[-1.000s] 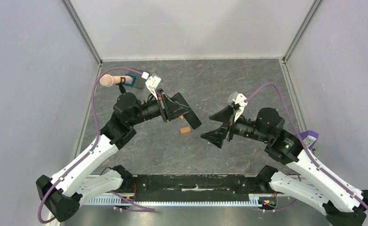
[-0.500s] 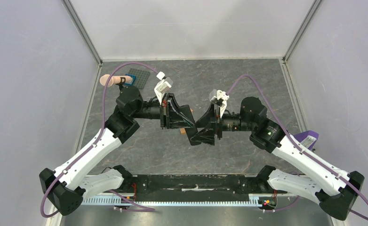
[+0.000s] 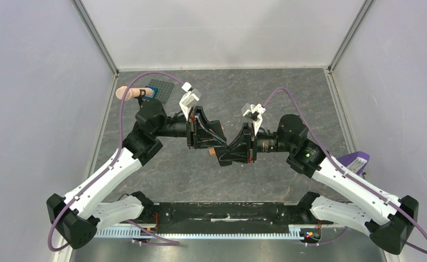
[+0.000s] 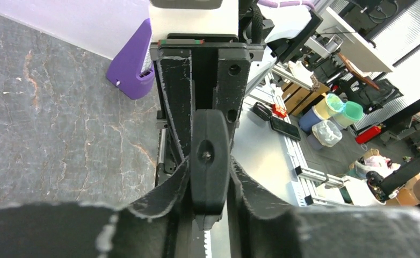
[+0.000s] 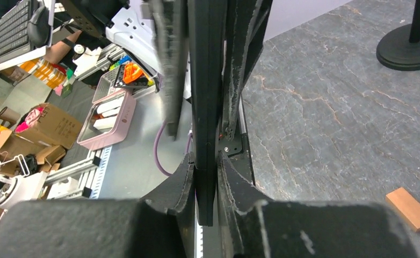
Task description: Load the batteries into the remote control
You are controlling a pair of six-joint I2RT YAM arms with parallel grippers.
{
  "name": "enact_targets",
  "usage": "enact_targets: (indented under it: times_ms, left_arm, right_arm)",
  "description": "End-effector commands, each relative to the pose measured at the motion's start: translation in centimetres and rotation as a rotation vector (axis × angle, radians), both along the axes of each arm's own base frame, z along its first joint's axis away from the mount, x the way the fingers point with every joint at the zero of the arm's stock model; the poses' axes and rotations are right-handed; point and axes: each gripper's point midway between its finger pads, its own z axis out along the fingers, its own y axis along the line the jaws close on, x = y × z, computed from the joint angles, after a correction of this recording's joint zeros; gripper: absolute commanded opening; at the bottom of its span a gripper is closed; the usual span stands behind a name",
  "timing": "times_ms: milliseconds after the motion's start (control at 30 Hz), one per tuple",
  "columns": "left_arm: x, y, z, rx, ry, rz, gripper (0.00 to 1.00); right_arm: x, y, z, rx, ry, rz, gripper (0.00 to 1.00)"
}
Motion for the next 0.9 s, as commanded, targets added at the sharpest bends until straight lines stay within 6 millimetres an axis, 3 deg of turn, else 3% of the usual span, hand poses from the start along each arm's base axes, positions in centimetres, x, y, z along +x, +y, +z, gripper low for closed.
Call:
enact_targets:
  times_ms: [0,67,167,233,300,367,433,533,667,867]
  left_arm:
    - [0.5,-0.1,1.6,-0.052,-0.043,0.055,0.43]
    - [2.3,0.1,1.3,-0.025,-0.008,0.178,0.70]
    - [5.3,1.3,-0.4,0.073,0.050,0.403,0.74]
    - [8.0,3.4,-1.5,0.135,0.088,0.623,0.74]
    - [11.0,7.0,-2.9,0.195,0.136,0.911,0.75]
    - [12.9,11.7,-4.5,0.237,0.230,1.216,0.76]
    - [12.9,15.2,-5.8,0.261,0.305,1.401,0.76]
    - [12.0,15.1,-5.5,0.219,0.309,1.362,0.77]
    - [10.9,14.3,-5.5,0.240,0.315,1.287,0.75]
    - [9.4,13.6,-5.5,0.248,0.331,1.202,0.73]
  right_arm:
    - [1.6,0.6,0.1,0.014,-0.005,-0.068,0.00]
    - [2.2,0.4,-0.1,0.005,0.000,-0.108,0.00]
    - [3.5,0.0,-0.8,-0.027,-0.004,-0.194,0.00]
    - [4.7,-0.8,-2.1,-0.085,-0.006,-0.280,0.00]
    - [6.3,-2.1,-3.8,-0.164,-0.005,-0.398,0.00]
    - [8.6,-4.0,-5.9,-0.265,0.001,-0.559,0.00]
    - [11.4,-6.6,-8.6,-0.399,0.033,-0.761,0.00]
    - [14.6,-10.7,-12.7,-0.625,0.047,-0.999,0.00]
    - [17.4,-15.8,-17.1,-0.891,-0.032,-1.211,0.00]
    - [18.2,-22.1,-21.6,-1.203,-0.117,-1.376,0.00]
